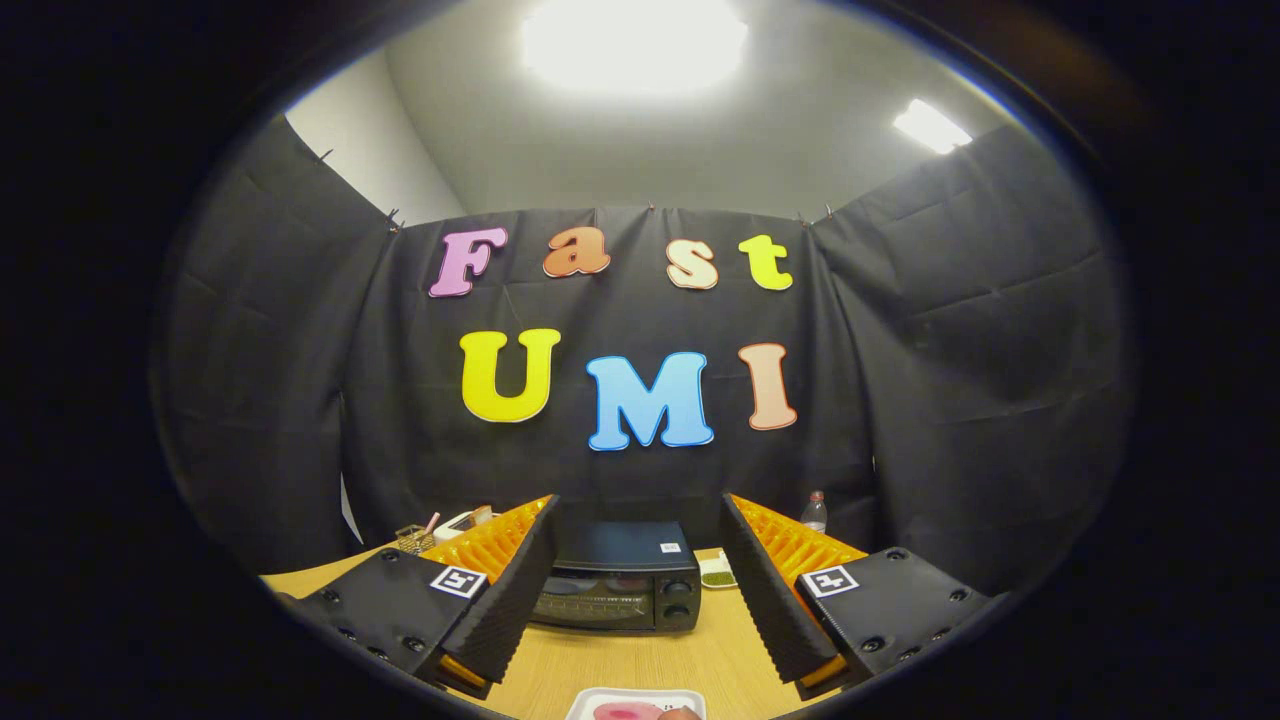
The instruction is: Open the toaster oven, put the food inside, and close the toaster oven door.
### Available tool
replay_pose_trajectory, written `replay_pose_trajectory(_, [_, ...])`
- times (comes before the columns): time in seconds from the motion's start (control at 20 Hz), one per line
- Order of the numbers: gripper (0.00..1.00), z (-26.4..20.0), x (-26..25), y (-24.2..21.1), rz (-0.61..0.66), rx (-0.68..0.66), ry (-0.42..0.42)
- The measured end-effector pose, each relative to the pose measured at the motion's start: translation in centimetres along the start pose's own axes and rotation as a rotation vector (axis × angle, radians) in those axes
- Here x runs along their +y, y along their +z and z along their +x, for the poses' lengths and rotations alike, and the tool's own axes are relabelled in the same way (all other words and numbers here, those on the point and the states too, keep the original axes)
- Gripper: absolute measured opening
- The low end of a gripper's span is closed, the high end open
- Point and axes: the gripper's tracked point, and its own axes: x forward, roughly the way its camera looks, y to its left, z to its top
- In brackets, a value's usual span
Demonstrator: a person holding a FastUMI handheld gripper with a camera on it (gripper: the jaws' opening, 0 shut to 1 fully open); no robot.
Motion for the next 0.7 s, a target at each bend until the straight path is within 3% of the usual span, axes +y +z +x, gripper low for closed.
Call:
replay_pose_trajectory(0.35, [0.98, 1.7, 1.7, -0.3, 0.022, 0.006, 0.013])
replay_pose_trajectory(0.7, [0.98, 6.7, 5.1, -2.2, 0.050, 0.022, 0.056])
